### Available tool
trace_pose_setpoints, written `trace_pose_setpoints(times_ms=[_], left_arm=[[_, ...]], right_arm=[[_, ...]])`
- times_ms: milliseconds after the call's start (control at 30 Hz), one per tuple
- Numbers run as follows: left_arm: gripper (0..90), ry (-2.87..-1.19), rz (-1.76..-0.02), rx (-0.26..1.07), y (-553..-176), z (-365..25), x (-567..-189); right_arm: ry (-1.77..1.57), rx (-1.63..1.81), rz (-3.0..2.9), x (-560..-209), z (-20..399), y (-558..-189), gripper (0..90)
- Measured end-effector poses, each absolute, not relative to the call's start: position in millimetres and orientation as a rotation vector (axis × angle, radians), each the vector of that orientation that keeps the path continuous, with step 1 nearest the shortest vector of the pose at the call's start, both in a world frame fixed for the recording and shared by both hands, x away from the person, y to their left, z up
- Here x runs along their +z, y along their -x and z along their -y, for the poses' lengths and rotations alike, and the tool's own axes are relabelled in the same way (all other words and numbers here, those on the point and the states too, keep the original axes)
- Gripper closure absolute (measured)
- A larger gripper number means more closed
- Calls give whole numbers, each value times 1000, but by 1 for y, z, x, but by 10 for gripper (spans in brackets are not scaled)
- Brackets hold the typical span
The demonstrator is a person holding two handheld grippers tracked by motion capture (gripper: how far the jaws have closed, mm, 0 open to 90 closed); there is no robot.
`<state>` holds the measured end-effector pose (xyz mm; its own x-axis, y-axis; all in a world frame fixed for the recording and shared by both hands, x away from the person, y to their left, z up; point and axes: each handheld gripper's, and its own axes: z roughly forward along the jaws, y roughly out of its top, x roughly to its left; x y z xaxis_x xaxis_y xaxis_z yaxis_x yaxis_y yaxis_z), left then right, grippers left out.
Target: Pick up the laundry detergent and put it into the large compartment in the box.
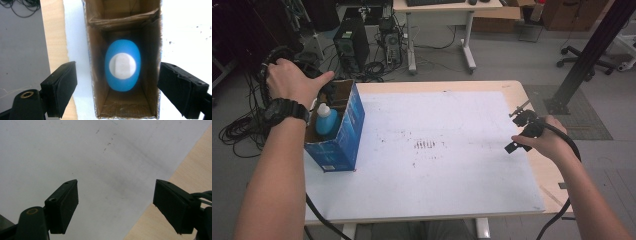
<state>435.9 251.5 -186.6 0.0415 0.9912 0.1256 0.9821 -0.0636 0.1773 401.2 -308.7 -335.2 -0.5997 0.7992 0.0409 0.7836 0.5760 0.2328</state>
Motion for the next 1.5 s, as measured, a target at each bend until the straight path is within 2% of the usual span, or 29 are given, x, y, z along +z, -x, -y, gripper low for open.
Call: trace_pose_setpoints(times_ms=[433, 1500], left_arm=[[162, -2283, -2010, 322, -433, -233, -172], [163, -2458, -1794, 265, -437, -171, -185]], right_arm=[[-1369, 354, -2726, -333, 306, -402, 202], [-1382, 359, -2715, -329, 313, -399, 200]])
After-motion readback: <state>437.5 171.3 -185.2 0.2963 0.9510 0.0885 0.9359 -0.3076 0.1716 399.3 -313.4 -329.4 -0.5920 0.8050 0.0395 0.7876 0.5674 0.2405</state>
